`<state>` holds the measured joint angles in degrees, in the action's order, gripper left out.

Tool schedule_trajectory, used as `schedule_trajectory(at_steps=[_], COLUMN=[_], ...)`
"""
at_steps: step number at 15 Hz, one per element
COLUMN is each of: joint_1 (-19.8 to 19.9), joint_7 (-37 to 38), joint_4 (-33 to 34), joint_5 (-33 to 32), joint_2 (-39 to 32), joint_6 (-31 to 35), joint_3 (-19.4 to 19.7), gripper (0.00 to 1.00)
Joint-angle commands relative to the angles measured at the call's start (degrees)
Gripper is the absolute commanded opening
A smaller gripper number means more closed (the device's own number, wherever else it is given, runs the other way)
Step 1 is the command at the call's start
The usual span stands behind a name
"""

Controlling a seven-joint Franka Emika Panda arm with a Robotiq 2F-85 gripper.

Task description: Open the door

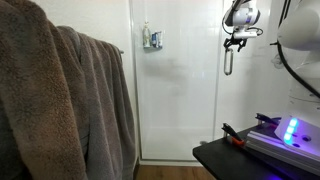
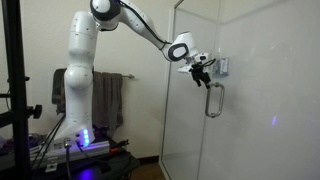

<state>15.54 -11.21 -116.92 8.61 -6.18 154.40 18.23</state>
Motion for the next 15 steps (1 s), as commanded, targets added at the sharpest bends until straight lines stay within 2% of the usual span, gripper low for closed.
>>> schedule_trajectory(at_steps=[1, 4, 7, 8, 12, 15], joint_1=[1.4, 2.0, 2.7, 2.1, 2.1, 2.5], joint_7=[0.7, 1.0, 0.7, 1.3, 1.4, 1.9], joint_4=[0.2, 1.5, 3.0, 1.8, 1.8, 3.5], joint_5=[-0.8, -1.1, 2.1, -0.4, -0.4, 0.2], joint_2=[-0.9, -3.5, -5.5, -3.8, -3.8, -6.1], joint_6=[1.7, 3.9, 5.3, 4.0, 4.0, 7.0], joint_3=[-1.1, -1.3, -2.3, -1.7, -1.9, -1.7], gripper=[1.00, 1.00, 1.00, 1.00, 1.00, 1.00])
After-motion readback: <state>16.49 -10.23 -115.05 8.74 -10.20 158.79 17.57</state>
